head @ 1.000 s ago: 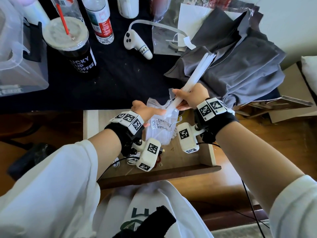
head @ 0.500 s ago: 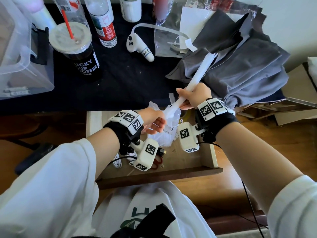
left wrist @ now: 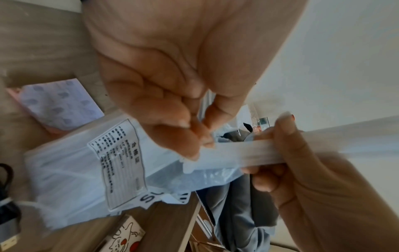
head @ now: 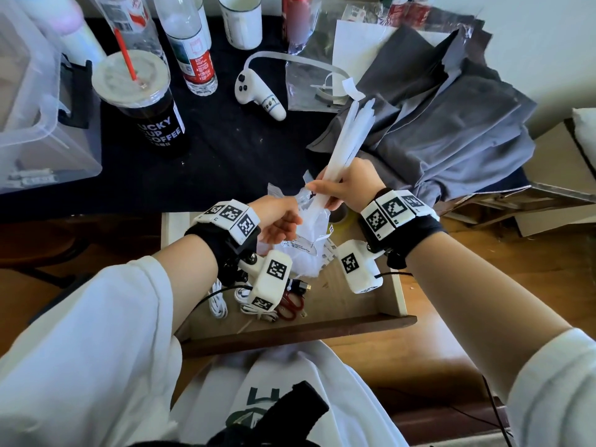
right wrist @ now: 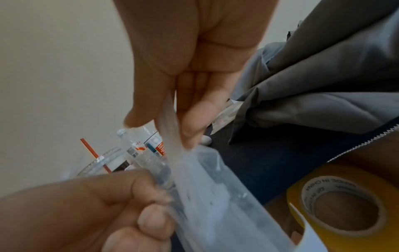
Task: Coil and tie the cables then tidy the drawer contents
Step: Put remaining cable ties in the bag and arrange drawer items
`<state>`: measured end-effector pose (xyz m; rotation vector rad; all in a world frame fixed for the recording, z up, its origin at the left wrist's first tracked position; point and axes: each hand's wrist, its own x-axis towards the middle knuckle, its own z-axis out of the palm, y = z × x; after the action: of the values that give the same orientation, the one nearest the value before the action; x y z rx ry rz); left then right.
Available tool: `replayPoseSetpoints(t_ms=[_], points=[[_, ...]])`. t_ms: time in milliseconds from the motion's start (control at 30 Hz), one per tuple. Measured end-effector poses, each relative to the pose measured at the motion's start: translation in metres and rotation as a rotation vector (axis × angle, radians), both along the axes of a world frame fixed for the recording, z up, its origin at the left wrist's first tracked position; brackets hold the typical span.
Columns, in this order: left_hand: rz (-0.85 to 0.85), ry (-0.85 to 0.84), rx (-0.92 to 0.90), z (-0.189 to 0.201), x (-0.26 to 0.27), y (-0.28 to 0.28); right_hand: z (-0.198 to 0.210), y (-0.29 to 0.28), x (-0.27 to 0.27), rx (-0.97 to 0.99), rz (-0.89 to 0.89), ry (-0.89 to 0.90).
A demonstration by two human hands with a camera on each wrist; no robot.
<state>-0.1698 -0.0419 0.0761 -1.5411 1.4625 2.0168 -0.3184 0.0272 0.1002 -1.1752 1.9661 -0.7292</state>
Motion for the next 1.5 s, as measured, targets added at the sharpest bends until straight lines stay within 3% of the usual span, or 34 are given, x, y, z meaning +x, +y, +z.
replayPoseSetpoints(t_ms=[100, 267, 367, 467, 700, 800, 967, 1100, 1333, 1500], points=[[0.002, 0.018, 0.016, 0.002, 0.003, -0.002, 0.001, 0.0, 0.001, -0.018, 0.059, 0.06], [0.021, 0.077, 0.046, 0.008, 0.007, -0.005, 0.003, 0.003, 0.024, -0.026, 0.306, 0.187], [0.094, 0.142, 0.056, 0.017, 0.01, -0.012, -0.008, 0.006, 0.022, -0.153, 0.163, 0.149], [0.096, 0.191, 0.063, 0.029, 0.014, -0.019, -0.015, 0.008, 0.023, -0.081, 0.057, 0.087], [0.016, 0.265, 0.027, 0.051, 0.03, -0.025, -0.012, -0.002, 0.028, -0.063, -0.051, 0.134], [-0.014, 0.312, -0.039, 0.053, 0.045, -0.033, 0.005, -0.001, 0.033, -0.177, -0.079, 0.103], [-0.026, 0.183, -0.17, 0.037, 0.081, -0.051, 0.037, 0.01, 0.027, -0.399, -0.18, -0.038], [0.042, 0.24, -0.194, 0.027, 0.078, -0.048, 0.014, 0.019, 0.029, -0.203, -0.143, -0.035], [-0.029, 0.343, -0.175, 0.015, 0.047, -0.017, 0.001, 0.037, 0.026, -0.212, -0.155, -0.203], [0.041, 0.349, -0.143, -0.014, 0.03, 0.018, -0.024, 0.077, 0.032, -0.094, -0.187, -0.243]])
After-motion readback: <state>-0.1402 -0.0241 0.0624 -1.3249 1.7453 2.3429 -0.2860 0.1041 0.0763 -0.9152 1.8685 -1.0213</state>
